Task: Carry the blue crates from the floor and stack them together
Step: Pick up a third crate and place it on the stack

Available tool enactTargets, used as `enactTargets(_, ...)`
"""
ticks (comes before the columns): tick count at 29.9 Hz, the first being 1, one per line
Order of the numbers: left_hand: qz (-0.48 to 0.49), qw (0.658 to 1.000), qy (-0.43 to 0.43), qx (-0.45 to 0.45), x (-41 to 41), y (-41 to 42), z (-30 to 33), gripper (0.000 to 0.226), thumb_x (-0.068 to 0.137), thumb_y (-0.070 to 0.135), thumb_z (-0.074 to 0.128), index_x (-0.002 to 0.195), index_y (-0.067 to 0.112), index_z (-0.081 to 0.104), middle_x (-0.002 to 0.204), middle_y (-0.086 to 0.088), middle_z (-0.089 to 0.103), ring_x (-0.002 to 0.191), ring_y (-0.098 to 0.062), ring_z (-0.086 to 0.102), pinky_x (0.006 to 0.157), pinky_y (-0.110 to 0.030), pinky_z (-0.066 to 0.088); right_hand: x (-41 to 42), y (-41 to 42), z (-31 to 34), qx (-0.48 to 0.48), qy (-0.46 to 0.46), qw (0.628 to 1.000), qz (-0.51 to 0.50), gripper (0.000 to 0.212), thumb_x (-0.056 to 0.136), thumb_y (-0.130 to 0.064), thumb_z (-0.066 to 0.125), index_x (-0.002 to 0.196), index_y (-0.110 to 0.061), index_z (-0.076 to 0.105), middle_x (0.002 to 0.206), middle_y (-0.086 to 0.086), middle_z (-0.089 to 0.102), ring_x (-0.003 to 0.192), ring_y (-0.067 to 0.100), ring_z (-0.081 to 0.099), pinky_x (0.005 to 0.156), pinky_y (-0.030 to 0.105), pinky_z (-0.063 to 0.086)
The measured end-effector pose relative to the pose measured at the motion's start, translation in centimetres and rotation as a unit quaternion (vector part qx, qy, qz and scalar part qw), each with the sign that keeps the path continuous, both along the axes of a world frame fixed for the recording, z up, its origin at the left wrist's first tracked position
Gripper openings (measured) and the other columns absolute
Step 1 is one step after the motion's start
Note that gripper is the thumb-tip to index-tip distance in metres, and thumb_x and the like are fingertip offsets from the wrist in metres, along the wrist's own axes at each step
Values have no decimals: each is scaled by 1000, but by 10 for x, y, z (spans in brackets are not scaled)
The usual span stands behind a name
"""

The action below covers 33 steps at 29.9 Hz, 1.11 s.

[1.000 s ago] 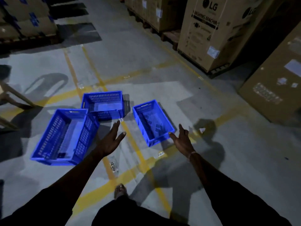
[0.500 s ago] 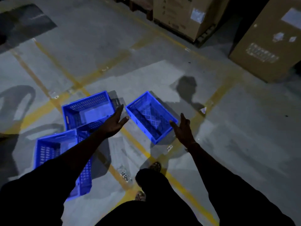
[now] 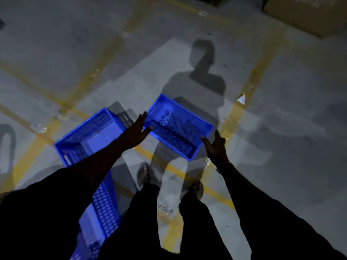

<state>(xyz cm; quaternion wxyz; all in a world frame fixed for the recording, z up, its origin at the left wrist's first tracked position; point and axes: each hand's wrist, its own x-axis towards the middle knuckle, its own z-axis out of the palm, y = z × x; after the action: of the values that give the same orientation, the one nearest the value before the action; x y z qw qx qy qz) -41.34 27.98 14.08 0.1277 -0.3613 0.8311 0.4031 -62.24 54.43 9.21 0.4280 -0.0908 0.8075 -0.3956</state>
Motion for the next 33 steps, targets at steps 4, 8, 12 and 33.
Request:
enactTargets(4, -42, 999, -21, 6, -21, -60, -51, 77, 104, 39, 47, 160, 20, -2, 168, -3, -1, 152, -21, 17, 121, -38, 24, 0, -20, -72, 23, -38, 996, -71, 126, 61, -95, 56, 160, -32, 10, 154, 6, 20, 126, 42, 51, 97, 62, 49)
enactTargets(8, -66, 997, -34, 29, -38, -116, -112, 75, 104, 30, 51, 160, 14, 4, 167, -6, 8, 151, -26, 25, 121, -34, 23, 4, -36, -133, 56, -54, 987, -140, 121, 62, -94, 58, 158, -39, 7, 159, 10, 25, 131, 40, 50, 103, 62, 46)
enactTargets(12, -112, 992, -51, 27, -51, -163, -177, 74, 103, 27, 53, 160, 12, 7, 166, -9, 14, 150, -27, 28, 116, -30, 25, 2, -49, -211, 69, -67, 976, -195, 123, 61, -95, 58, 157, -38, 6, 153, 12, 43, 127, 37, 55, 105, 59, 46)
enactTargets(33, -89, 994, -52, 17, -113, -276, -509, 95, 91, 45, 61, 161, 20, 1, 155, -20, 36, 134, -37, 46, 110, -52, 42, -27, -100, -456, 185, 41, 952, -240, 79, 101, -36, 56, 161, -19, 7, 150, 27, 38, 129, 46, 48, 99, 45, 42)
